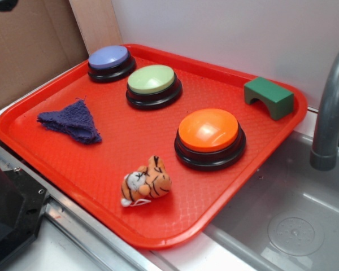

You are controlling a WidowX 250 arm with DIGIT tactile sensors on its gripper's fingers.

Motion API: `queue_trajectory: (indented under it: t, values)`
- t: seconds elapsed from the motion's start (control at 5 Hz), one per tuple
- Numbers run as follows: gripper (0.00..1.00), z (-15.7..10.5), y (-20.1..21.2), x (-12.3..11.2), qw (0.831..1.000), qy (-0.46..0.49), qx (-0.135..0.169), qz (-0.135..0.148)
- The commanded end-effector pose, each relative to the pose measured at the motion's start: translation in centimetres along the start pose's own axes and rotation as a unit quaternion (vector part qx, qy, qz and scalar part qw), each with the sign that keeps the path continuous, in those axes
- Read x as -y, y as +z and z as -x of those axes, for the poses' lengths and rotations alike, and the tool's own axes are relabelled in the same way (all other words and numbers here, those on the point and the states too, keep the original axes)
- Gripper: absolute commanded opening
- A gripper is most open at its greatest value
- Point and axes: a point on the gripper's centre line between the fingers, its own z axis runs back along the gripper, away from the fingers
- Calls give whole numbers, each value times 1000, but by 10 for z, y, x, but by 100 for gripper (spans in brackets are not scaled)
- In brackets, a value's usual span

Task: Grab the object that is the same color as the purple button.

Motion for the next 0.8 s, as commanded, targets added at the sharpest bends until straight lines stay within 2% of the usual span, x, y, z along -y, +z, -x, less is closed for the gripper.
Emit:
queue_trajectory:
  t: [0.0, 0.2, 0.4, 0.6]
  values:
    - [100, 0, 0, 0, 1000, 0, 0, 0]
    - [100, -10, -16, -13, 992, 119, 36, 22]
    - [100, -20, -32, -28, 968, 243, 51, 35]
    - [100, -32, -65, -54, 926, 368, 46, 66]
